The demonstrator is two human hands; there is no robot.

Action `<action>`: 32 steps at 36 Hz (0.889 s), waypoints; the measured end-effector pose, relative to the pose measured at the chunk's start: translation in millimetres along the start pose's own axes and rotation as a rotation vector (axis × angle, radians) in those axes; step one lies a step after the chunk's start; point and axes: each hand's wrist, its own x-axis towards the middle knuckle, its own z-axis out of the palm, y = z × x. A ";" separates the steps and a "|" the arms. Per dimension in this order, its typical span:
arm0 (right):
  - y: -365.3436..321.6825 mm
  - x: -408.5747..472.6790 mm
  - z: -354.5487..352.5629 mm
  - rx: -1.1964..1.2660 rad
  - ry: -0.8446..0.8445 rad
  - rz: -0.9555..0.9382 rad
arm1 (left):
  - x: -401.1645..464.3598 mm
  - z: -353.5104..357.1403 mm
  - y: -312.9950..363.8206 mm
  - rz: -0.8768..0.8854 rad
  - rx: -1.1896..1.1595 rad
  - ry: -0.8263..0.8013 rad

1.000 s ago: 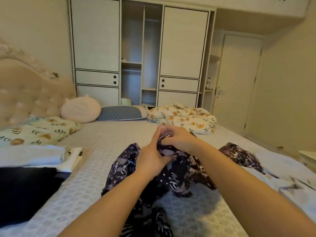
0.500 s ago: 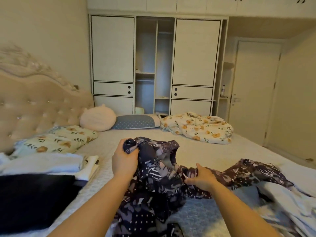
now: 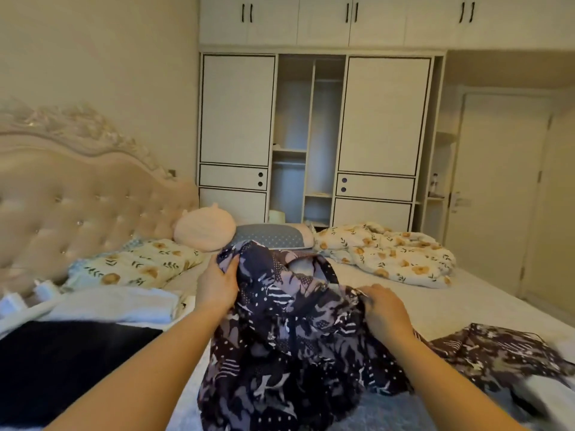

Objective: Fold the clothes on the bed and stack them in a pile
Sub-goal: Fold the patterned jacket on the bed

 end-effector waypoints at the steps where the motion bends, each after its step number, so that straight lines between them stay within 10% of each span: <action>1: 0.2 7.0 -17.3 0.036 0.038 0.008 | 9.3 -4.0 0.7 0.013 0.108 -0.034; 10: -1.4 48.1 -169.0 0.156 0.343 0.035 | 66.0 -33.3 52.8 0.119 0.410 -0.199; 22: -39.7 50.3 -334.1 -0.261 0.644 -0.260 | 105.5 -134.0 207.5 0.583 0.424 0.419; 32: -60.6 42.9 -365.8 -0.657 0.544 -0.251 | 90.9 -162.8 267.2 0.401 1.159 0.182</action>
